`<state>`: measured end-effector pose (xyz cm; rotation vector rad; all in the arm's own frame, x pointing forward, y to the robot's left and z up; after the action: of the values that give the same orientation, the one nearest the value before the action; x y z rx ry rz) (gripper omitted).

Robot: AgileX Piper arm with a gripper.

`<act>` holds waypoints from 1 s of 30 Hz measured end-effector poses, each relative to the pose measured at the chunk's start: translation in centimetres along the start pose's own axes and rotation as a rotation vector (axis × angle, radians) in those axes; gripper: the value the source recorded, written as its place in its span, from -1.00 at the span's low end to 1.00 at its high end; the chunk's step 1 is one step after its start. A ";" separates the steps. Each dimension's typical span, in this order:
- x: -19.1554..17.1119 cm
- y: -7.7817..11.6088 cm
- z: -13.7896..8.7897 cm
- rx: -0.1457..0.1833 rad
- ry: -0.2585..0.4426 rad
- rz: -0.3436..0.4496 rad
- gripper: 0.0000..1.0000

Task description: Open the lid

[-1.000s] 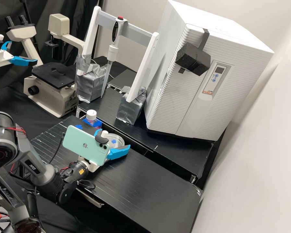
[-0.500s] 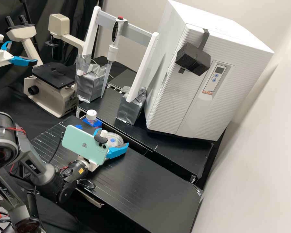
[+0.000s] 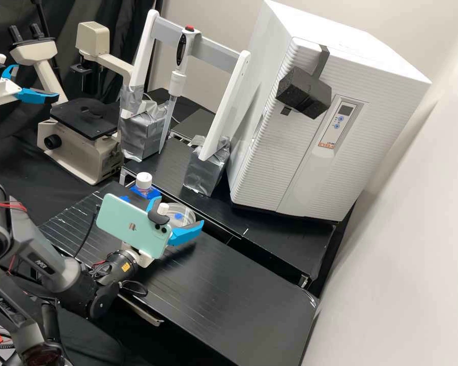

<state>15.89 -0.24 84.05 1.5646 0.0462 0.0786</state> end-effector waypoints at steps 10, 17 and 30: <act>-0.8 1.2 0.1 0.036 -0.020 0.066 -1.00; 0.1 2.1 2.8 0.098 -0.132 0.078 -1.00; 1.4 3.8 5.7 0.148 -0.184 0.123 -1.00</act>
<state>17.70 -5.82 87.90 1.7159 -0.1933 0.0282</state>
